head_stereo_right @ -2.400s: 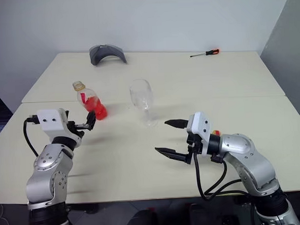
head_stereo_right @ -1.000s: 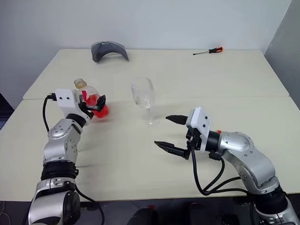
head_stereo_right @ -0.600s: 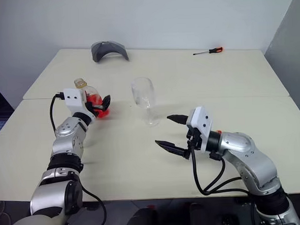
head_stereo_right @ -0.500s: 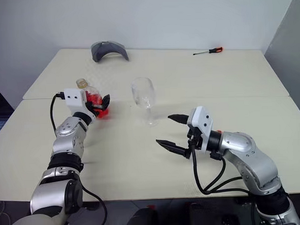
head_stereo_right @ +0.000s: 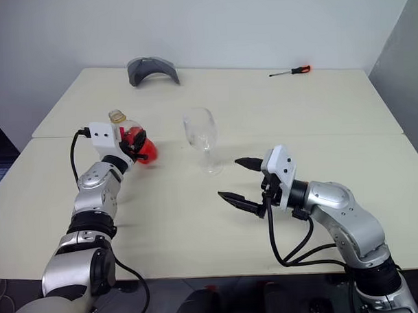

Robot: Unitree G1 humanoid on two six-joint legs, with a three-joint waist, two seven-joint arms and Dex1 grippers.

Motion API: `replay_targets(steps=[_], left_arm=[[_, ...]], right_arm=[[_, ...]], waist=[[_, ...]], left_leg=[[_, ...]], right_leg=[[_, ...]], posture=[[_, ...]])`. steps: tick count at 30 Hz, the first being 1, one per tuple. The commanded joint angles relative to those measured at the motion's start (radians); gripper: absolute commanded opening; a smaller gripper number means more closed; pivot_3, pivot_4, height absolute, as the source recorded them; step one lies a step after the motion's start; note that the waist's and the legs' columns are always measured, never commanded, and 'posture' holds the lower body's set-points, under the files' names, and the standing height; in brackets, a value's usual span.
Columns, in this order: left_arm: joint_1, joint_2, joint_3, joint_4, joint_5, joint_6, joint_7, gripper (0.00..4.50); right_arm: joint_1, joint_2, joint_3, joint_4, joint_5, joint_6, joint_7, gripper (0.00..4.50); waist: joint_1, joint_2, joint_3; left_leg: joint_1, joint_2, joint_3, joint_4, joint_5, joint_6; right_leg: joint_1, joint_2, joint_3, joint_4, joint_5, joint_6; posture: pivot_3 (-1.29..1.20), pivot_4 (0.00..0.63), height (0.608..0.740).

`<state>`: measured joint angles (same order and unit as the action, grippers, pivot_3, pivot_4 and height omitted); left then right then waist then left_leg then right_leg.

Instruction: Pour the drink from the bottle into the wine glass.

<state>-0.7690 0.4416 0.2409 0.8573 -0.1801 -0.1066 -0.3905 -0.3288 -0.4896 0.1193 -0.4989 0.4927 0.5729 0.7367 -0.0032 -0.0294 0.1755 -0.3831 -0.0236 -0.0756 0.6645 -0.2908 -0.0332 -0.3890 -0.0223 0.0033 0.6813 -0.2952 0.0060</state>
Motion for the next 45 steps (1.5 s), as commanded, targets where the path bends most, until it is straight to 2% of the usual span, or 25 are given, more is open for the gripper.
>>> replay_targets(steps=[1, 7, 11, 15, 23, 26, 28, 30, 36, 45], left_arm=[[0.001, 0.033, -0.02, -0.117, 0.009, 0.004, -0.039, 1.26], [0.017, 0.118, -0.107, -0.29, 0.039, 0.069, -0.199, 1.24], [-0.038, 0.176, -0.161, -0.298, 0.083, 0.031, -0.282, 1.17], [-0.17, 0.212, -0.234, -0.215, 0.158, -0.08, -0.363, 1.16], [-0.365, 0.185, -0.307, 0.035, 0.247, -0.273, -0.401, 1.15], [-0.418, 0.181, -0.341, 0.107, 0.292, -0.356, -0.405, 1.14], [-0.448, 0.182, -0.358, 0.154, 0.317, -0.403, -0.402, 1.14], [-0.473, 0.18, -0.365, 0.194, 0.331, -0.431, -0.4, 1.14], [-0.53, 0.189, -0.378, 0.275, 0.373, -0.495, -0.385, 1.14], [-0.571, 0.259, -0.413, 0.311, 0.469, -0.6, -0.356, 1.14]], right_arm=[[-0.026, 0.007, -0.018, -0.009, -0.003, -0.03, -0.009, 4.5], [-0.097, -0.005, -0.027, 0.045, -0.011, -0.007, -0.017, 4.5], [-0.162, -0.025, -0.02, 0.119, -0.052, -0.029, -0.012, 4.5], [-0.284, -0.008, -0.025, 0.208, -0.052, 0.0, -0.014, 4.5], [-0.469, 0.097, -0.034, 0.385, -0.058, -0.003, -0.04, 4.5], [-0.518, 0.136, -0.053, 0.422, -0.048, 0.007, -0.057, 4.5], [-0.534, 0.157, -0.059, 0.437, -0.046, 0.011, -0.066, 4.5], [-0.539, 0.169, -0.062, 0.44, -0.047, 0.013, -0.071, 4.5], [-0.538, 0.197, -0.065, 0.434, -0.052, 0.015, -0.085, 4.5], [-0.517, 0.226, -0.06, 0.406, -0.049, 0.016, -0.104, 4.5]], waist=[[0.0, 0.0, 0.0], [-0.004, 0.0, 0.0], [-0.004, 0.0, 0.0], [-0.004, -0.001, 0.001], [-0.019, 0.0, 0.001], [-0.028, -0.001, 0.001], [-0.03, -0.001, 0.001], [-0.031, -0.001, 0.001], [-0.03, -0.001, 0.001], [-0.038, -0.001, 0.001]], left_leg=[[0.0, 0.0, 0.0, 0.0, 0.0, 0.0], [0.0, 0.0, 0.0, 0.0, 0.0, 0.0], [0.0, 0.0, 0.0, 0.0, 0.0, 0.0], [-0.001, 0.0, 0.0, 0.001, 0.0, 0.0], [-0.002, -0.001, 0.002, 0.0, 0.0, 0.0], [-0.012, -0.001, 0.003, 0.003, 0.0, 0.0], [-0.024, -0.001, 0.003, 0.014, 0.001, 0.0], [-0.028, -0.001, 0.004, 0.015, 0.001, 0.0], [-0.029, -0.002, 0.004, 0.016, 0.001, 0.0], [-0.029, -0.002, 0.005, 0.016, 0.001, 0.0]], right_leg=[[0.0, 0.0, 0.0, 0.0, 0.0, 0.0], [0.0, 0.0, 0.0, 0.001, 0.0, 0.0], [0.0, 0.0, 0.0, 0.001, 0.0, 0.0], [-0.001, 0.0, -0.001, 0.001, 0.0, 0.0], [-0.002, 0.0, 0.001, 0.0, 0.0, 0.0], [-0.014, 0.0, 0.002, 0.004, 0.0, 0.0], [-0.027, 0.0, 0.003, 0.016, 0.0, 0.0], [-0.032, 0.0, 0.004, 0.017, 0.0, 0.0], [-0.033, -0.001, 0.005, 0.021, 0.001, -0.001], [-0.037, -0.001, 0.006, 0.026, 0.001, -0.001]], posture=[[0.0, 0.15, 0.74], [0.0, 0.15, 0.74], [0.0, 0.15, 0.74], [0.0, 0.15, 0.74], [0.0, 0.15, 0.74], [0.0, 0.15, 0.74], [0.0, 0.15, 0.74], [0.0, 0.15, 0.74], [0.0, 0.15, 0.74], [0.0, 0.15, 0.74]])
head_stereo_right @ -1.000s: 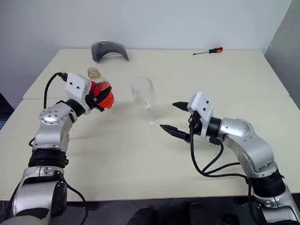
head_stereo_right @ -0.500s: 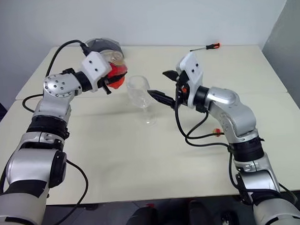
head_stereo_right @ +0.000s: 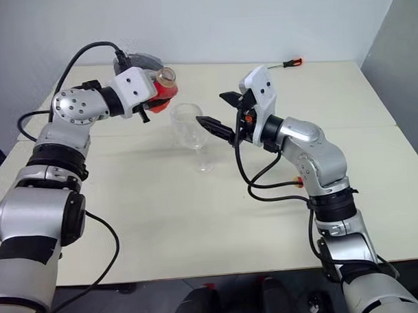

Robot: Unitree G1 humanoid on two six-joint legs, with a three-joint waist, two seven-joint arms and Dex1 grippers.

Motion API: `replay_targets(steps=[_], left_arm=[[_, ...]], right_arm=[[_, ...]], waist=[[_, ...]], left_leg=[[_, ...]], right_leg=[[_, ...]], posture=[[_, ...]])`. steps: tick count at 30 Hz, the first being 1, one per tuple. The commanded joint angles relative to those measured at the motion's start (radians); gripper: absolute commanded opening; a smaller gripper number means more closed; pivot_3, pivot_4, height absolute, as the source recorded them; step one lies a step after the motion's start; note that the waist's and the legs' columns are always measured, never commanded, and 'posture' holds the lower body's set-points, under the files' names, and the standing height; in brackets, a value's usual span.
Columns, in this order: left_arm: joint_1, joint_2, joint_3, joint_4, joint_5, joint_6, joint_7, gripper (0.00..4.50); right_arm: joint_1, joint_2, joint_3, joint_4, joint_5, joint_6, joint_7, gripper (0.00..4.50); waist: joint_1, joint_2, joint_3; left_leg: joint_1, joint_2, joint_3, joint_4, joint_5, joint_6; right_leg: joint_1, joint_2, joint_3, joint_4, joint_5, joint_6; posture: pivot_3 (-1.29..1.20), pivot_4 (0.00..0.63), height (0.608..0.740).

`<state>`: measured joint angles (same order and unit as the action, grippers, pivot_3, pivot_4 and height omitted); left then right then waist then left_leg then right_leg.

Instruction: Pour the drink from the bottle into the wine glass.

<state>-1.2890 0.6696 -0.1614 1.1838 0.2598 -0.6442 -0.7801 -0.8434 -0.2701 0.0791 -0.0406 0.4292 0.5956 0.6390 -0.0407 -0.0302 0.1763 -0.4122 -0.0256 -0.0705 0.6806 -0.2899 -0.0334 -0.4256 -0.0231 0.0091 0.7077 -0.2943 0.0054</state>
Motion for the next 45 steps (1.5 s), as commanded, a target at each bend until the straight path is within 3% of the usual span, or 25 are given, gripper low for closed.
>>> replay_targets(steps=[1, 45], left_arm=[[-0.051, 0.035, -0.017, -0.014, 0.039, -0.075, 0.038, 1.14], [-0.152, 0.096, -0.168, 0.051, 0.282, -0.254, 0.225, 1.13]], right_arm=[[-0.001, 0.01, -0.019, -0.055, 0.015, -0.006, -0.008, 4.5], [0.002, 0.056, -0.014, -0.044, -0.01, -0.034, -0.012, 4.5]], waist=[[-0.001, 0.0, 0.0], [-0.014, 0.0, 0.0]], left_leg=[[0.0, 0.0, 0.0, 0.0, 0.0, 0.0], [0.0, -0.001, 0.0, 0.001, 0.0, 0.0]], right_leg=[[0.0, 0.0, 0.0, 0.0, 0.0, 0.0], [-0.002, 0.0, 0.0, 0.004, 0.0, 0.0]], posture=[[0.0, 0.15, 0.74], [0.0, 0.15, 0.74]])
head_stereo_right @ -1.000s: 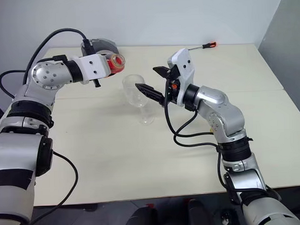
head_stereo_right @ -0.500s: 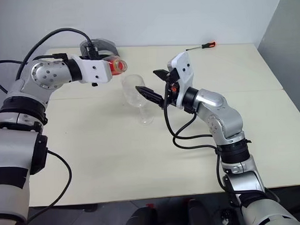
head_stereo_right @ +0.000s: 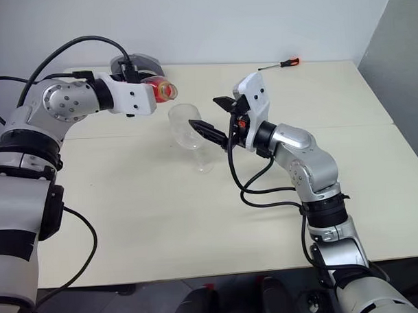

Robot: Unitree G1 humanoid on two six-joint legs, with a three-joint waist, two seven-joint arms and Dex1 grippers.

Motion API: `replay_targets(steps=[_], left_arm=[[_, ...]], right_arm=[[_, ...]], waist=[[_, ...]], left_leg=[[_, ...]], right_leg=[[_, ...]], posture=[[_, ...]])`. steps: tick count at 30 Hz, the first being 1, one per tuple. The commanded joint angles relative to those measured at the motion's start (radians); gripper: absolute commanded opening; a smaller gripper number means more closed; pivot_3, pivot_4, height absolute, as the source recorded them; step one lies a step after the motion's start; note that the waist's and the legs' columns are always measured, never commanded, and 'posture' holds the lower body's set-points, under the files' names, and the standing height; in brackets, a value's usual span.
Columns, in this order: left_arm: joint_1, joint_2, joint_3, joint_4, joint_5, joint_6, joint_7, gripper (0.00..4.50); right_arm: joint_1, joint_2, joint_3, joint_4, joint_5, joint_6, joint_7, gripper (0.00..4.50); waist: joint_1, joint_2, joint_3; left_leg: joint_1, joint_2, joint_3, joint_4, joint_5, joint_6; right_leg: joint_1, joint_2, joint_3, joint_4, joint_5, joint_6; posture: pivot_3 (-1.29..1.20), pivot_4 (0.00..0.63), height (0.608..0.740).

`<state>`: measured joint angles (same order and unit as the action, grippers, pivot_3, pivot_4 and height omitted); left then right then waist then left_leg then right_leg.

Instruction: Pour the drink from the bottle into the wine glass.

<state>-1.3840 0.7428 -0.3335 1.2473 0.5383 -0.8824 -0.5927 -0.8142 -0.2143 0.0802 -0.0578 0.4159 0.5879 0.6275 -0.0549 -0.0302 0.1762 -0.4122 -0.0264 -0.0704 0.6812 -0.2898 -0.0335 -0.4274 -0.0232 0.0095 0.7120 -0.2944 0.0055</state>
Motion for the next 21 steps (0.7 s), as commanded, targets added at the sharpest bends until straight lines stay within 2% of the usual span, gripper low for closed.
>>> replay_targets(steps=[1, 21], left_arm=[[-0.059, 0.024, 0.001, -0.012, 0.007, -0.018, 0.041, 1.13], [-0.087, 0.058, -0.051, -0.004, 0.09, -0.062, 0.132, 1.13]], right_arm=[[-0.027, 0.0, -0.015, -0.027, 0.003, -0.027, 0.0, 4.5], [-0.048, 0.006, -0.01, 0.019, 0.003, -0.057, 0.014, 4.5]], waist=[[0.0, 0.0, 0.0], [-0.002, 0.0, 0.0]], left_leg=[[0.0, 0.0, 0.0, 0.0, 0.0, 0.0], [0.0, 0.0, 0.002, 0.0, 0.0, 0.0]], right_leg=[[0.0, 0.0, 0.0, 0.0, 0.0, 0.0], [-0.002, 0.0, 0.002, 0.002, 0.0, 0.0]], posture=[[0.0, 0.15, 0.74], [0.0, 0.15, 0.74]])
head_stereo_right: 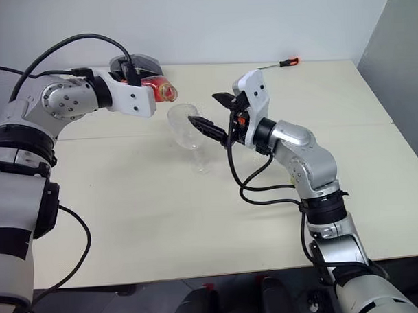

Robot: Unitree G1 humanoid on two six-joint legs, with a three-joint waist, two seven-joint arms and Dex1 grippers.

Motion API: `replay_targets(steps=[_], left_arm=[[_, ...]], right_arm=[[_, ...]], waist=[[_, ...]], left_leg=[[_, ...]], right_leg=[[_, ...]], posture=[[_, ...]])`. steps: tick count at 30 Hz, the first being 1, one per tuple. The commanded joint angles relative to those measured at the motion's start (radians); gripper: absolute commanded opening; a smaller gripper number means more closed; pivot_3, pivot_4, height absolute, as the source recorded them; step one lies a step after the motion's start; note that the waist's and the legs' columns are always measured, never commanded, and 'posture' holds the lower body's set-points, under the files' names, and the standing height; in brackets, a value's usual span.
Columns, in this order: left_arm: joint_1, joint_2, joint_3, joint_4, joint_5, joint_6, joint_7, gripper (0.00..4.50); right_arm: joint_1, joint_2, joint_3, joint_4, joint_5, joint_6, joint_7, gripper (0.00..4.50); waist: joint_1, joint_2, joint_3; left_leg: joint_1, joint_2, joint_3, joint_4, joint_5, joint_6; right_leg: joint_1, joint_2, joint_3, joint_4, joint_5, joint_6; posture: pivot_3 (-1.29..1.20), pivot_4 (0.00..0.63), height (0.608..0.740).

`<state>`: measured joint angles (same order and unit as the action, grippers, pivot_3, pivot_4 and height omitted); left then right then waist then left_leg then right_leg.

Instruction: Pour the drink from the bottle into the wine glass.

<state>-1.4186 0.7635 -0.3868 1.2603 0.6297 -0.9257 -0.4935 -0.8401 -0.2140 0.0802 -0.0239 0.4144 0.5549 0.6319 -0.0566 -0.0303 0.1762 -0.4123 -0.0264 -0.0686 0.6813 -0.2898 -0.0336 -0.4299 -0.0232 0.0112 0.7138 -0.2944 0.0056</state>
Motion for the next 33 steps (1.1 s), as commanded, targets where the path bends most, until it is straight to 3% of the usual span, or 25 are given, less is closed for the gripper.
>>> replay_targets(steps=[1, 33], left_arm=[[-0.052, 0.04, 0.0, -0.017, 0.005, -0.022, 0.039, 1.13], [-0.1, 0.056, -0.06, -0.003, 0.083, -0.06, 0.131, 1.13]], right_arm=[[-0.023, 0.008, -0.01, -0.014, 0.007, -0.027, 0.011, 4.5], [-0.048, 0.018, -0.015, 0.03, -0.003, -0.073, 0.01, 4.5]], waist=[[0.0, 0.0, 0.0], [-0.003, 0.0, 0.0]], left_leg=[[0.0, 0.0, 0.0, 0.0, 0.0, 0.0], [-0.005, 0.001, 0.008, 0.0, 0.0, 0.0]], right_leg=[[0.0, 0.0, 0.0, 0.0, 0.0, 0.0], [-0.01, 0.0, 0.003, 0.004, 0.0, 0.0]], posture=[[0.0, 0.15, 0.74], [0.0, 0.15, 0.74]])
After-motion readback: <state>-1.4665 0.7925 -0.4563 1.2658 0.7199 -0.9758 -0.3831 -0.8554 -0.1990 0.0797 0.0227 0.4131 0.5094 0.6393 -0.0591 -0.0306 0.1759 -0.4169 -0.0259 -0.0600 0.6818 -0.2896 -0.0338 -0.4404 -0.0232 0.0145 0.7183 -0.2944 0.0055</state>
